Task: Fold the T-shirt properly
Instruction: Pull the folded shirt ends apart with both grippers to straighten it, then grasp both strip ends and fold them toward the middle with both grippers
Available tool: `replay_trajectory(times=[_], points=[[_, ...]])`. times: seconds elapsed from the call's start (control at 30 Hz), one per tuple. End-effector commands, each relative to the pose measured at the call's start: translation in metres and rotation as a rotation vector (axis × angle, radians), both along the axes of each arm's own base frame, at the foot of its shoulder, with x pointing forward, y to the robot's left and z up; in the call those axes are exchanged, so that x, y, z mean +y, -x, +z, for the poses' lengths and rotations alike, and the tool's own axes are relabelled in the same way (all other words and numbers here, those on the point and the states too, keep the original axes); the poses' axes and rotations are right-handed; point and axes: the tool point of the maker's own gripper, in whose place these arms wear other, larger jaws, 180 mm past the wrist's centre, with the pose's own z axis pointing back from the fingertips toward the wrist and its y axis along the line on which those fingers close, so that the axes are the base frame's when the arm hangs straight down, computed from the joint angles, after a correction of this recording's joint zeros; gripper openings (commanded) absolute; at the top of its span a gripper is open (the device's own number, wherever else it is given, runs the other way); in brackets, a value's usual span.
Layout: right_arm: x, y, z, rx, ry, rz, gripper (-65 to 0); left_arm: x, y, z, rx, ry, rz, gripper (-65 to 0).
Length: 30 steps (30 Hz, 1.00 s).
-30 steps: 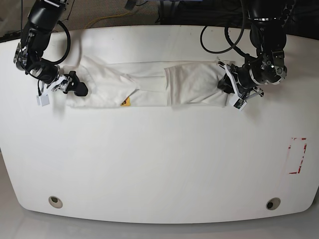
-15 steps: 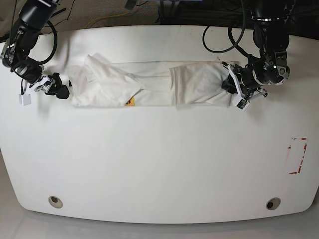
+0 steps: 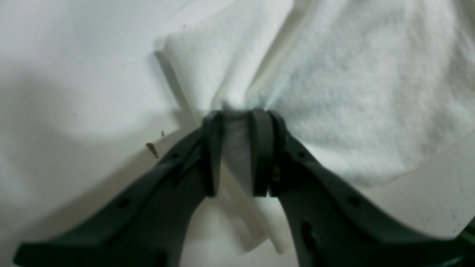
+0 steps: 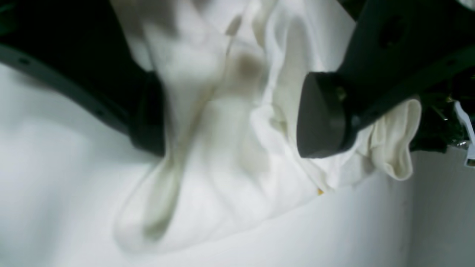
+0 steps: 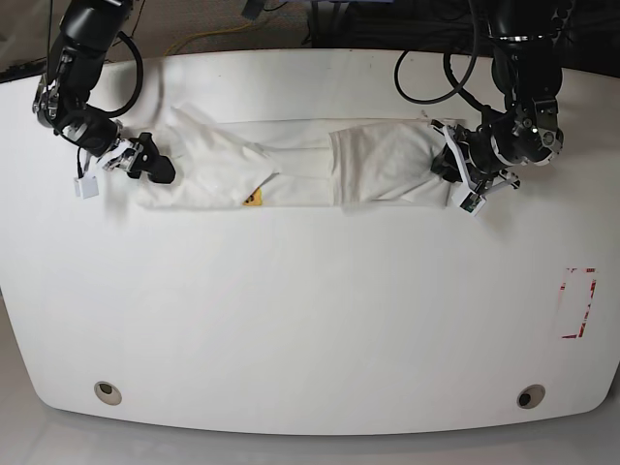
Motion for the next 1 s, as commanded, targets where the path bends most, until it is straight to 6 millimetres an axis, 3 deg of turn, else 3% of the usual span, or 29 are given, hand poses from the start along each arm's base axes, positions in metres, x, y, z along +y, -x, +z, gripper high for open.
replay_trajectory(times=[0.0, 0.13, 0.2, 0.27, 0.4, 0.6, 0.77, 0.87, 0.97], points=[[-0.004, -0.002, 0.005, -0.004, 0.022, 0.011, -16.2, 0.004, -0.005, 0.007, -0.021, -0.014, -0.004, -53.8], [0.003, -0.004, 0.003, -0.008, 0.005, 0.009, -17.1, 0.004, -0.005, 0.007, -0.021, -0.014, -0.004, -53.8], [0.003, -0.005, 0.005, -0.013, 0.003, 0.009, -21.7, 0.004, -0.004, 0.006, -0.019, -0.014, -0.004, -53.8], [0.003, -0.006, 0.005, -0.017, 0.003, 0.006, -32.7, 0.004, -0.004, 0.006, -0.019, -0.014, -0.004, -53.8], [0.003, -0.016, 0.015, -0.057, 0.014, 0.006, -64.7, 0.003, -0.004, 0.006, -0.017, -0.015, -0.005, -53.8], [0.006, -0.021, 0.054, -0.169, 0.113, 0.067, -65.0, -0.004, -0.005, 0.006, -0.019, -0.007, -0.019, -53.8], [0.021, -0.024, 0.091, -0.267, 0.205, 0.149, -65.0, -0.041, 0.0, 0.003, -0.009, 0.019, -0.128, -53.8], [0.03, -0.028, 0.108, -0.317, 0.241, 0.184, -65.0, -0.068, -0.01, 0.009, -0.028, 0.057, -0.147, -53.8], [0.044, -0.035, 0.128, -0.384, 0.271, 0.221, -65.0, -0.083, -0.016, 0.013, -0.035, 0.096, -0.123, -53.8]])
